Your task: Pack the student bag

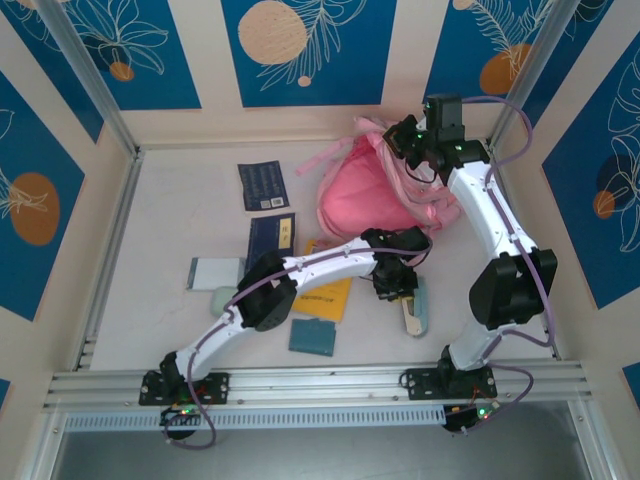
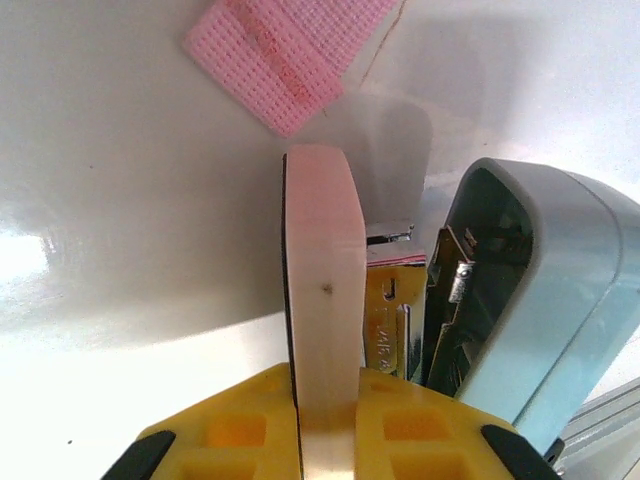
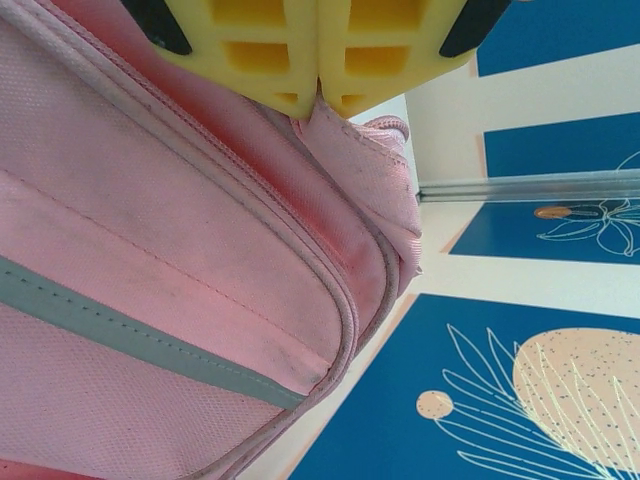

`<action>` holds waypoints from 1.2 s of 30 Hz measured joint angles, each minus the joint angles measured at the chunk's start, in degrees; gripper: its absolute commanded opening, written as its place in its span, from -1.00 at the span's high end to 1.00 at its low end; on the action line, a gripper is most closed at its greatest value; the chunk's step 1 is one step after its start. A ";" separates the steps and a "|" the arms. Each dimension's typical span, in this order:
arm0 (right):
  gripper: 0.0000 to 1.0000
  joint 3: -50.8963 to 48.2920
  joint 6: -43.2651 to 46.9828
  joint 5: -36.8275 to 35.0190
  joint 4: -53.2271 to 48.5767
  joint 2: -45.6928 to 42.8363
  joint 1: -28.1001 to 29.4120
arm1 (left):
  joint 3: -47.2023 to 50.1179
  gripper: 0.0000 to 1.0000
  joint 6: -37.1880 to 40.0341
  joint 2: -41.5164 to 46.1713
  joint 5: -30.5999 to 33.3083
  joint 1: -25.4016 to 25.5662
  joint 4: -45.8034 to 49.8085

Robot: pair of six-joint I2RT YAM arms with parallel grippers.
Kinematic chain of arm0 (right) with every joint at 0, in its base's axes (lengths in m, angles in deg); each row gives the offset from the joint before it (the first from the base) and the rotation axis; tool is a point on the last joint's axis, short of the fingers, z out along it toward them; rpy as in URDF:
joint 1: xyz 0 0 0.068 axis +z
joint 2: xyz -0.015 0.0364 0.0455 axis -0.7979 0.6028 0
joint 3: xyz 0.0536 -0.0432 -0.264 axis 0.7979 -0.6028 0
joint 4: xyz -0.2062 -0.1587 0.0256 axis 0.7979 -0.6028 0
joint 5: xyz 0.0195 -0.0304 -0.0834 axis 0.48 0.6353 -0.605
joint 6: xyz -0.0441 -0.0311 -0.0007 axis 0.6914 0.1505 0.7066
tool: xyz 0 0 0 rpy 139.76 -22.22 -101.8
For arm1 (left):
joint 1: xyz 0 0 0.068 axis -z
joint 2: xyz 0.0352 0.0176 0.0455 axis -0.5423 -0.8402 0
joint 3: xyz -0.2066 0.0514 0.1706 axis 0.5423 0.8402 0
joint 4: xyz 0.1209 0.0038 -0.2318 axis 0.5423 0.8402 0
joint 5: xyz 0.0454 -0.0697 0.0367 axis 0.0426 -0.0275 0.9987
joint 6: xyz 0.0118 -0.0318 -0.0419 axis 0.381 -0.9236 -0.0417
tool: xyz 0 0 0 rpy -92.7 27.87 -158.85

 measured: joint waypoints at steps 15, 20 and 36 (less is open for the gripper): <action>1.00 -0.68 0.20 1.05 0.02 -0.50 -0.04 | 0.04 0.62 1.88 0.02 -0.46 -0.68 0.17; 1.00 -0.74 0.20 1.27 0.02 -0.50 -0.02 | -0.85 0.83 2.27 -0.46 -0.79 -0.74 0.68; 1.00 -1.01 7.37 3.87 -1.51 -1.16 -0.20 | 12.17 1.00 8.48 9.35 -0.48 -3.52 -1.07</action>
